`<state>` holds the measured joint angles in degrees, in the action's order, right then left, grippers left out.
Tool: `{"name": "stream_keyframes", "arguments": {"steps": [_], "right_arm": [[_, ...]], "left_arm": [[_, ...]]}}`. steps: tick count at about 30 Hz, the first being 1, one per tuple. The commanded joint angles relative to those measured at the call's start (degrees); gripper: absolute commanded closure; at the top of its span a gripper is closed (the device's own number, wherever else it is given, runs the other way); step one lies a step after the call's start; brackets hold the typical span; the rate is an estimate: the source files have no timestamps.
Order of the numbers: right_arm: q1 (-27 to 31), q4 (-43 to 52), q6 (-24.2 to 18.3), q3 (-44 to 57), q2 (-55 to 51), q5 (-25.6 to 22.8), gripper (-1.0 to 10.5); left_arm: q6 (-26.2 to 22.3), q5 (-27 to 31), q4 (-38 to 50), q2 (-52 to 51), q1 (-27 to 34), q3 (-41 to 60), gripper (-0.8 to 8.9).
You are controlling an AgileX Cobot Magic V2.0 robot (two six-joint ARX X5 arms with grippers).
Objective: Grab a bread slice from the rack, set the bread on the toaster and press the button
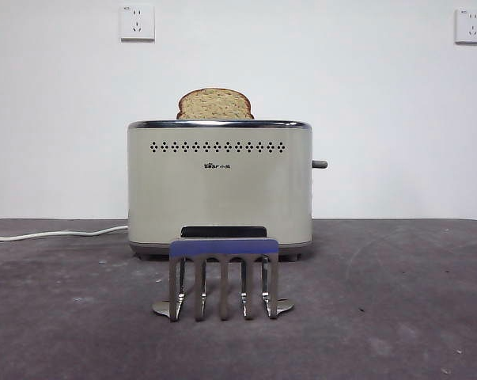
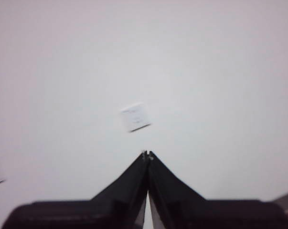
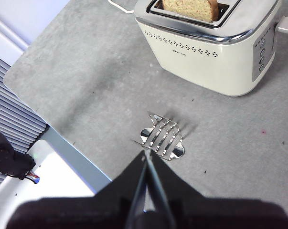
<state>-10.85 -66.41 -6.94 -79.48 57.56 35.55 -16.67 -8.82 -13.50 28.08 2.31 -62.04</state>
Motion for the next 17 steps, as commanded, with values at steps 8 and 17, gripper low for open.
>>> {"name": "stream_keyframes", "arguments": {"steps": [8, 17], "right_arm": [[0.0, 0.2, 0.0, 0.3, -0.1, 0.1, 9.5], [0.0, 0.2, 0.0, 0.3, -0.1, 0.1, 9.5]], "left_arm": [[5.0, 2.7, 11.3, -16.9, 5.5, 35.1, 8.17], [7.2, 2.8, 11.3, -24.5, 5.7, 51.4, 8.17]]}}
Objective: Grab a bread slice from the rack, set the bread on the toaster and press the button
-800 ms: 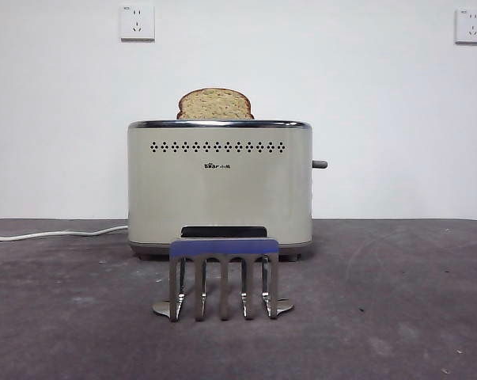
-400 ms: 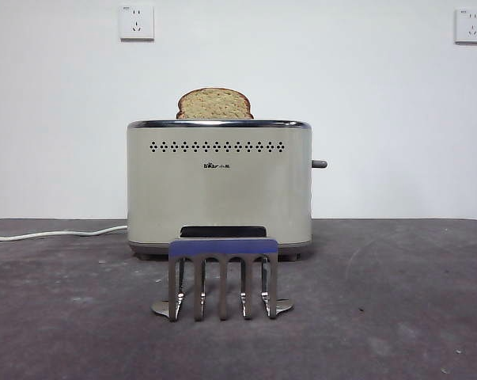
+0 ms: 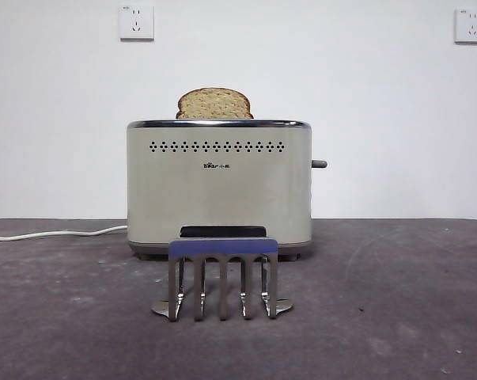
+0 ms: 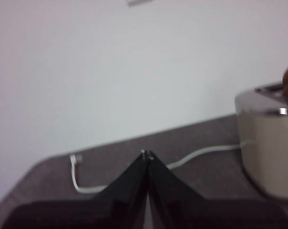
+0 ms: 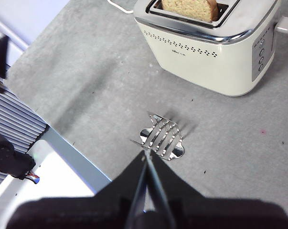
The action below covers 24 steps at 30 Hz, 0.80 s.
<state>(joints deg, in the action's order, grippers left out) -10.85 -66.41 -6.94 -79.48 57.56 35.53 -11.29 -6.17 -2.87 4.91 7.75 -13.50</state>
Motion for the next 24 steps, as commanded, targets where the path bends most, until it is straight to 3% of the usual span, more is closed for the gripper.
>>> {"name": "stream_keyframes", "arguments": {"steps": [1, 11, 18, 24], "right_arm": [[0.0, 0.2, 0.0, 0.3, -0.1, 0.1, 9.5], [0.0, 0.2, 0.0, 0.3, -0.1, 0.1, 9.5], [0.0, 0.2, 0.0, 0.3, -0.1, 0.1, 9.5], [0.0, 0.2, 0.0, 0.3, -0.1, 0.1, 9.5]], "left_arm": [[2.2, 0.2, 0.7, -1.9, 0.2, 4.1, 8.17], [2.6, 0.1, -0.5, -4.8, 0.2, 12.2, 8.17], [2.8, -0.1, -7.8, -4.8, 0.2, 12.4, 8.17], [8.3, -0.2, -9.5, -4.8, 0.2, 12.4, 8.17]]}}
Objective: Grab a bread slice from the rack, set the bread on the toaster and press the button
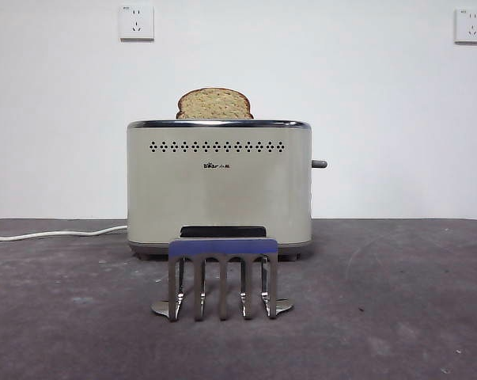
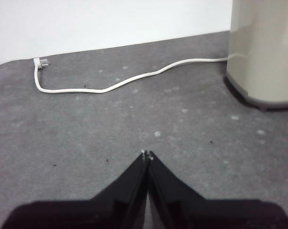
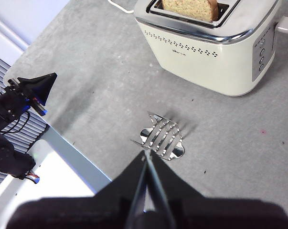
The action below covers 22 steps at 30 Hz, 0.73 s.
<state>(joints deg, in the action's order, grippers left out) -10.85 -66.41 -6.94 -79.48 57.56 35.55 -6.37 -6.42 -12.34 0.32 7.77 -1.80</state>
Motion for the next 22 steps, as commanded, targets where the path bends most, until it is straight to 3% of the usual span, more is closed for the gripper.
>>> {"name": "stream_keyframes", "arguments": {"steps": [1, 20, 22], "right_arm": [[0.0, 0.2, 0.0, 0.3, -0.1, 0.1, 9.5], [0.0, 0.2, -0.1, 0.3, -0.1, 0.1, 9.5], [0.0, 0.6, -2.2, 0.3, -0.2, -0.3, 9.5]], "left_arm": [[3.4, 0.0, -0.1, -0.2, 0.2, 0.7, 8.17], [3.4, 0.2, -0.2, -0.2, 0.2, 0.7, 8.17], [3.4, 0.2, -0.2, -0.2, 0.2, 0.7, 8.17]]}}
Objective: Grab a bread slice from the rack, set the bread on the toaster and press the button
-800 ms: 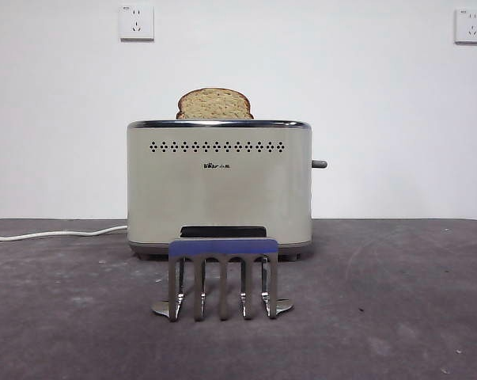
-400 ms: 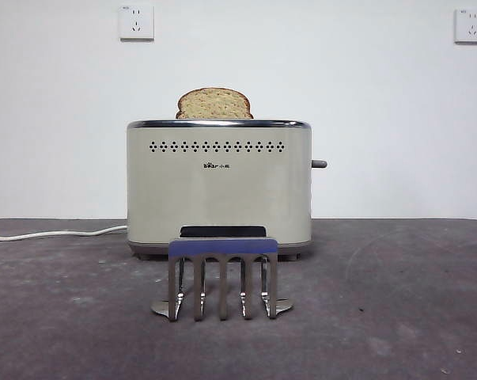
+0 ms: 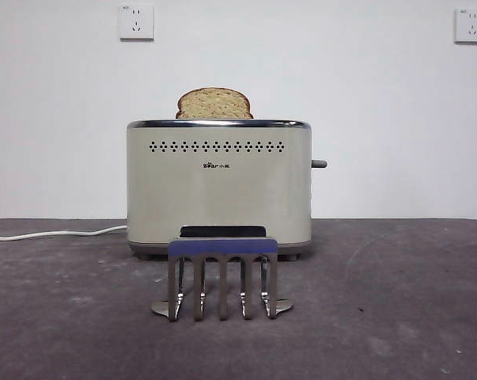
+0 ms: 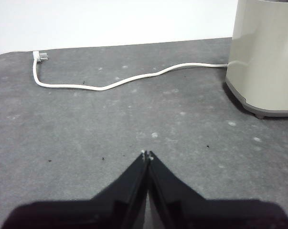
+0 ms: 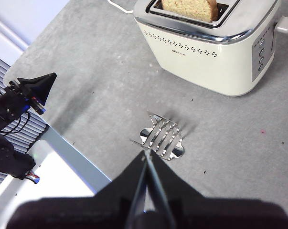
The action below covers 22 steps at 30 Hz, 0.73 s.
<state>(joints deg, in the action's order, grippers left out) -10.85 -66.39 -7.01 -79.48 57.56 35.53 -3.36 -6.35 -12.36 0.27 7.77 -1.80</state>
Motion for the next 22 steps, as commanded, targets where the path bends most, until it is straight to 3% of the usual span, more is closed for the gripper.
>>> {"name": "stream_keyframes", "arguments": {"steps": [1, 5, 9, 15, 22], "right_arm": [[0.3, 0.6, -2.8, 0.3, -0.8, -0.9, 9.5], [3.2, 4.9, -4.9, 1.4, -5.6, -6.7, 9.5], [6.8, 15.1, -1.6, 7.2, -12.8, -7.1, 9.5], [11.6, 32.8, -1.4, 25.7, -26.2, -9.2, 9.5], [12.3, 51.3, -0.3, 48.9, -39.2, -10.9, 9.5]], "left_arm": [[0.4, 0.2, -0.2, -0.2, 0.2, 0.7, 8.17], [0.4, 0.2, -0.2, -0.2, 0.2, 0.7, 8.17], [0.4, 0.2, -0.2, -0.2, 0.2, 0.7, 8.17], [0.4, 0.2, -0.2, -0.2, 0.2, 0.7, 8.17], [0.4, 0.2, -0.1, -0.2, 0.2, 0.7, 8.17]]}}
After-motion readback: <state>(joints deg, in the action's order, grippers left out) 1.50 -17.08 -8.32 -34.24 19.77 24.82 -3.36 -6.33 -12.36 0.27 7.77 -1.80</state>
